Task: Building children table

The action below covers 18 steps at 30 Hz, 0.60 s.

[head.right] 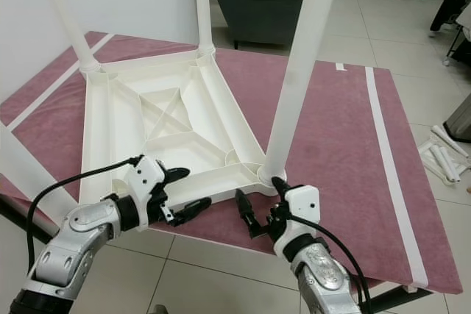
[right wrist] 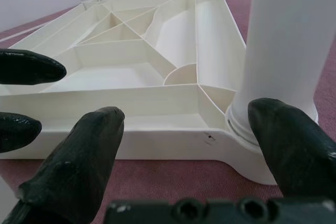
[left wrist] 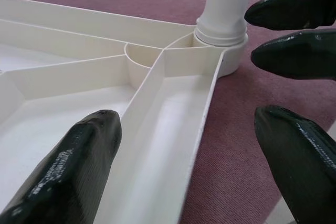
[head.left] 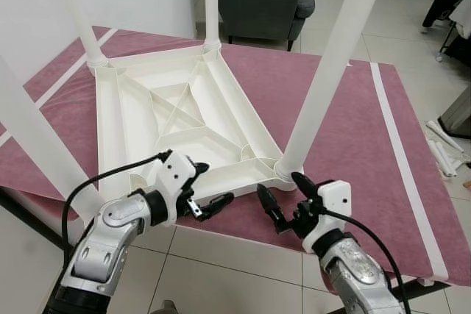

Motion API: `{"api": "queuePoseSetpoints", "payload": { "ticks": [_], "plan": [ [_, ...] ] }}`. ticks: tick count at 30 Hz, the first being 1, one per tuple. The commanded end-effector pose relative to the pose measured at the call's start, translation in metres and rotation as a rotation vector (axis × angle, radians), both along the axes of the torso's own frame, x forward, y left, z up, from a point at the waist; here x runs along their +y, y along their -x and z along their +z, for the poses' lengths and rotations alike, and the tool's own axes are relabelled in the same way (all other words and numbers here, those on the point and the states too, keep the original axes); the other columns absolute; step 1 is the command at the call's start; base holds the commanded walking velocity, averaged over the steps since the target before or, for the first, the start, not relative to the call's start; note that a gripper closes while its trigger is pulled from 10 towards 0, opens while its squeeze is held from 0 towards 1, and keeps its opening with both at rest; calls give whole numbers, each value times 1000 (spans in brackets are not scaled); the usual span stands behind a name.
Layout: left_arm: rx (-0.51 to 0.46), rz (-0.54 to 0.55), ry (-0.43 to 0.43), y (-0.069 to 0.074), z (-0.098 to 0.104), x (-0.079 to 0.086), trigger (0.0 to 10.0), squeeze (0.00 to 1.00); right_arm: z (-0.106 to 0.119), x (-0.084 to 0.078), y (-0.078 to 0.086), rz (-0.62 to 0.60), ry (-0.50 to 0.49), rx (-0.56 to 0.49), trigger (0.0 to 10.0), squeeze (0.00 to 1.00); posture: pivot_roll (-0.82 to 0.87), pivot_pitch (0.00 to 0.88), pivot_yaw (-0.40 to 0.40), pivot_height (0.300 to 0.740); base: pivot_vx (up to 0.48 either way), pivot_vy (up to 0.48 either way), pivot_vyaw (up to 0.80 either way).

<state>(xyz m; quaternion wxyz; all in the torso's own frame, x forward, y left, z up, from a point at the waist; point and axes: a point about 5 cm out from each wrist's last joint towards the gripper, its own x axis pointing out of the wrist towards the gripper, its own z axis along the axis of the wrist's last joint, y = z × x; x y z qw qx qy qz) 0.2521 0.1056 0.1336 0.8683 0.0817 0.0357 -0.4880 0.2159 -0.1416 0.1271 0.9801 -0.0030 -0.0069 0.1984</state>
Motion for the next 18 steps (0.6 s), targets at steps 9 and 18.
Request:
{"api": "queuePoseSetpoints", "payload": {
  "ticks": [9, 18],
  "plan": [
    [-80, 409, -1, -20, 0, 18, 10000, 0, -7, 11, -2, 44, 39, -7, 10000, 0, 85, 0, 15, 740, 0, 0, 0],
    [-112, 418, -3, -23, 2, 21, 10000, 0, -9, 15, -5, 47, 41, -12, 10000, 0, 87, 0, 14, 740, 0, 0, 0]
  ]
}}
